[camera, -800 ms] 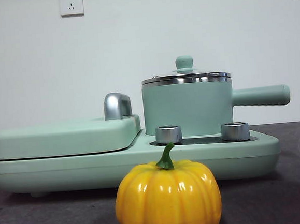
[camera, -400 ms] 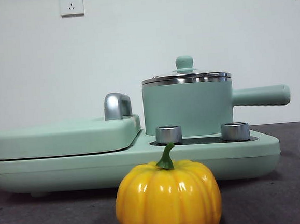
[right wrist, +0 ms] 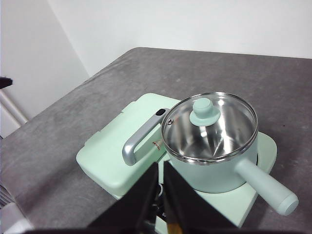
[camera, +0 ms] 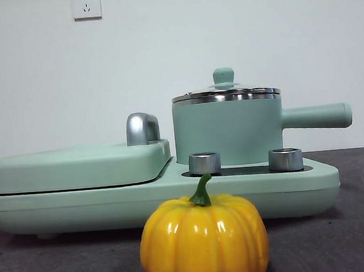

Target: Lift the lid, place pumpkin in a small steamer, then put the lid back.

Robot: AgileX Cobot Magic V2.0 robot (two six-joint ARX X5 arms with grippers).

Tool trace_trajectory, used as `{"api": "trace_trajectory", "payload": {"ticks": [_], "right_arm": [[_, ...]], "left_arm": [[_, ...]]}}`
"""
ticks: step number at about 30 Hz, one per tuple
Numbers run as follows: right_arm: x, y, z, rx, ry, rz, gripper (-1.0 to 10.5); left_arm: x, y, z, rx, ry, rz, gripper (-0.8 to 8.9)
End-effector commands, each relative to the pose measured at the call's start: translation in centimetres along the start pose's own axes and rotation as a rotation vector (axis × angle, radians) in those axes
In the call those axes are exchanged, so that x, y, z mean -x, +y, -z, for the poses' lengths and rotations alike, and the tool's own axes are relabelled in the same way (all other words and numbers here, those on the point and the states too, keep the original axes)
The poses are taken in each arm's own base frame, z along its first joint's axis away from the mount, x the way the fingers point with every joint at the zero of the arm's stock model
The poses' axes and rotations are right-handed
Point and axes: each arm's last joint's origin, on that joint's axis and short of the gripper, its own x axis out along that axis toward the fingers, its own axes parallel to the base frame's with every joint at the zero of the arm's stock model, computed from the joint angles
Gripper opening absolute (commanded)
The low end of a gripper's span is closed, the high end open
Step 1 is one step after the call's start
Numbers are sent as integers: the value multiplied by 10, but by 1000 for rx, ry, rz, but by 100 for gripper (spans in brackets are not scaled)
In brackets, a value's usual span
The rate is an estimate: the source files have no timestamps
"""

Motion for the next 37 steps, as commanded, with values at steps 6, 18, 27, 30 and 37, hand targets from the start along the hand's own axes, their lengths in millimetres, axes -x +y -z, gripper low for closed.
{"api": "trace_trajectory", "payload": {"ticks": [6,18,27,30,37], "right_arm": [[1,0,3,-27,41,22,223],[2,0,6,-67,63,29,519],[2,0,6,-72,63,29,519],[2,0,6,-72,63,29,519],[2,0,6,-72,63,28,519]], "left_arm": [[-1,0,-6,-7,-13,8,295],[-2,-1,-6,48,-11,13,563],[-6,-3,-7,43,5,41,562],[-11,-3,-10,45,25,58,562],[-33,-5,-23,40,86,117,560]]}}
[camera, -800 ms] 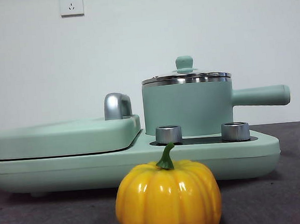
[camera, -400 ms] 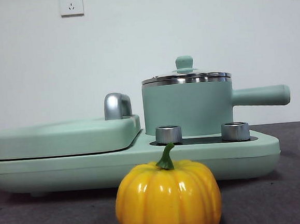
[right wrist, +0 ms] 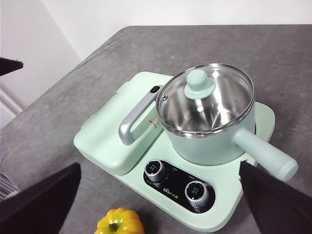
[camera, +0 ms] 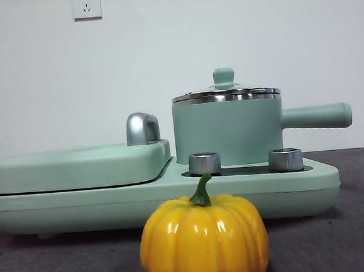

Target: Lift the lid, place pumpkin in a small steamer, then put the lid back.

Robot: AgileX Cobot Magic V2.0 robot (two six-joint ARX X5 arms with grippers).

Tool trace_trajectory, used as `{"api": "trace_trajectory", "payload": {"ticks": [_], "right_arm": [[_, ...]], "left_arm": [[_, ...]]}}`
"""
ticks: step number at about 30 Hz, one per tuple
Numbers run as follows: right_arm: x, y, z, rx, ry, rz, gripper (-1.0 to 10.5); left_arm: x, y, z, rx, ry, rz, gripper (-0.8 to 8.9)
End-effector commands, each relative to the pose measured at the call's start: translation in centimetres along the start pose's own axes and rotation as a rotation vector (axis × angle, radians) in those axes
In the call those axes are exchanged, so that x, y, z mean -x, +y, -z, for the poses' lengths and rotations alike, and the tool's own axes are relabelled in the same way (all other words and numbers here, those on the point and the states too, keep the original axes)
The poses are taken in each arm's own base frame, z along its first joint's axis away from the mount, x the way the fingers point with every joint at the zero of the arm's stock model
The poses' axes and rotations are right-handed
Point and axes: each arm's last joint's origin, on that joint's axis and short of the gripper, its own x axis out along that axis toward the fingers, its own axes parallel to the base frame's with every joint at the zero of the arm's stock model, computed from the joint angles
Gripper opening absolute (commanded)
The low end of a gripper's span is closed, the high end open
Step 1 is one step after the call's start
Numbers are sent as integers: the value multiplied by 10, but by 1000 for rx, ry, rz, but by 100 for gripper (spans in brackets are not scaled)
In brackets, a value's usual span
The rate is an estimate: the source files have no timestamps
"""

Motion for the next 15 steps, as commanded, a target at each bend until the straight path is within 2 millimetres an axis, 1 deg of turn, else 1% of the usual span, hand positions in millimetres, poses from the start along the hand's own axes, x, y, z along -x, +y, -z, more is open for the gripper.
{"api": "trace_trajectory", "payload": {"ticks": [1,7,15], "right_arm": [[1,2,-3,-1,-12,-5,519],[1,2,-3,0,-12,-8,518],[1,2,-3,-1,-12,-8,518]], "left_arm": [[-8,-2,-13,-17,2,26,560],[-39,-3,-37,-46,70,78,559],[-95,-9,-78,-102,150,151,559]]}}
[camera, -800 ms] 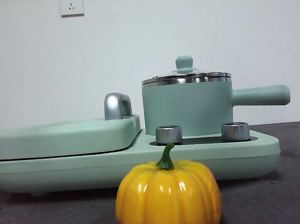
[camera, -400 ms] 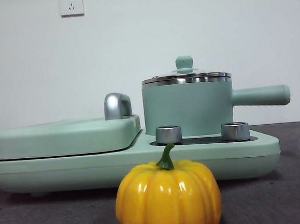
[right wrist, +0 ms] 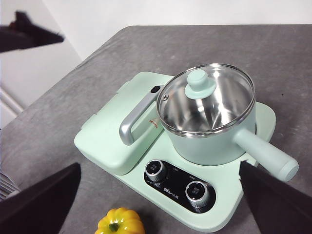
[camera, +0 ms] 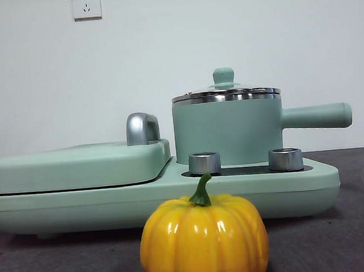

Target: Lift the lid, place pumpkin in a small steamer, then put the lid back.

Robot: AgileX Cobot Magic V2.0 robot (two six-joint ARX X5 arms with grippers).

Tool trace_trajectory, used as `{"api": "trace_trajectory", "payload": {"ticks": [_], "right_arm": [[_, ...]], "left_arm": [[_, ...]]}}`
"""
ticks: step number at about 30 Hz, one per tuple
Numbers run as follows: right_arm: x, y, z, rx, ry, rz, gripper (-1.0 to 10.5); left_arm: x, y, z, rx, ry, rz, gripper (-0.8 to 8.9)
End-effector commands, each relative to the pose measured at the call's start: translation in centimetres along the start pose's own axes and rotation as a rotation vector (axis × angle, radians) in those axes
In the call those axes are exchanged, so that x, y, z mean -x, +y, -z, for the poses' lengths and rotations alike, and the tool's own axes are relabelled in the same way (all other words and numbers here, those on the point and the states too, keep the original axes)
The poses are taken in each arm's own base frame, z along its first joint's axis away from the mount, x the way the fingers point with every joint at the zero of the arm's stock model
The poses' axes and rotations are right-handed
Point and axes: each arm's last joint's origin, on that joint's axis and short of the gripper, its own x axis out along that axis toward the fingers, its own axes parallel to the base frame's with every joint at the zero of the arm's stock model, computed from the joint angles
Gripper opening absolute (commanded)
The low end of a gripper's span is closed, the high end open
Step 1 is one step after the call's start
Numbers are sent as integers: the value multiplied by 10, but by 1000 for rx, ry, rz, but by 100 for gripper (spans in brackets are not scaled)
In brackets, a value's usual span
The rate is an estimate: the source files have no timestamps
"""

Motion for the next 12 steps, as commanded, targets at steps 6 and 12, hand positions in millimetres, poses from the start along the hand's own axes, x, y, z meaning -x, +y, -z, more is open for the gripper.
{"api": "trace_trajectory", "payload": {"ticks": [6,12], "right_arm": [[1,2,-3,0,-12,-5,518],[1,2,-3,-1,-12,-6,519]], "left_arm": [[-55,0,-38,-83,68,53,558],[-100,-1,-43,-127,132,78,557]]}}
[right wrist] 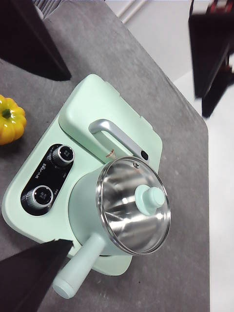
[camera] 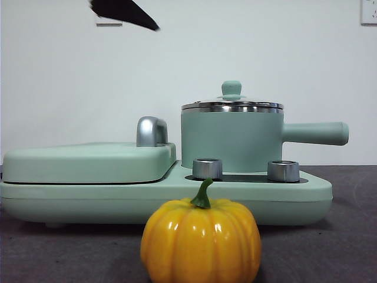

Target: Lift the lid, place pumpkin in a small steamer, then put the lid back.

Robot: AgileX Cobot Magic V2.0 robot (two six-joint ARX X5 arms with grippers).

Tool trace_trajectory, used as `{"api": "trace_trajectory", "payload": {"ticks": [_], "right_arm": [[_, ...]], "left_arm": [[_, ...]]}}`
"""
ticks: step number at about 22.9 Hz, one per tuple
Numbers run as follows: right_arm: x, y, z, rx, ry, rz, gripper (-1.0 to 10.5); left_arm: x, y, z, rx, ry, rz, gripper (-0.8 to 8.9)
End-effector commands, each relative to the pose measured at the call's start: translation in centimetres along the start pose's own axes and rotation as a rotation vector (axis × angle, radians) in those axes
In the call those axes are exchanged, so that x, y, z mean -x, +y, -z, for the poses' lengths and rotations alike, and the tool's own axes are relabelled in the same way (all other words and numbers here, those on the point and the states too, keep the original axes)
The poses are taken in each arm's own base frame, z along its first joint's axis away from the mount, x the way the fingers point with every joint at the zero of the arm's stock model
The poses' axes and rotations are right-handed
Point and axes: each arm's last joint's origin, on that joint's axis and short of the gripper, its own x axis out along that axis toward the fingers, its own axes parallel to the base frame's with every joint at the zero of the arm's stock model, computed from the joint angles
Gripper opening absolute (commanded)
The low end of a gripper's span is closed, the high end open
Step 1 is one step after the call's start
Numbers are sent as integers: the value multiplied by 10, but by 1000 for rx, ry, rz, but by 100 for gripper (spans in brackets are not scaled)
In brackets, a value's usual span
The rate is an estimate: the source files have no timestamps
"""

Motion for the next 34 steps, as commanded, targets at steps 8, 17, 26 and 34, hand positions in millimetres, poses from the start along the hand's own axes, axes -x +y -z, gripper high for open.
{"api": "trace_trajectory", "payload": {"ticks": [8,17,26,34], "right_arm": [[1,2,-3,-14,-11,-5,518],[1,2,-3,-17,-11,-5,518],[1,2,-3,-20,-11,-5,518],[1,1,-3,-20,-12,-2,519]], "left_arm": [[-64,-3,-11,-124,66,-61,558],[-109,-9,-5,-201,62,-94,557],[-142,-11,7,-243,90,-79,486],[-148,-10,11,-251,109,-117,365]]}}
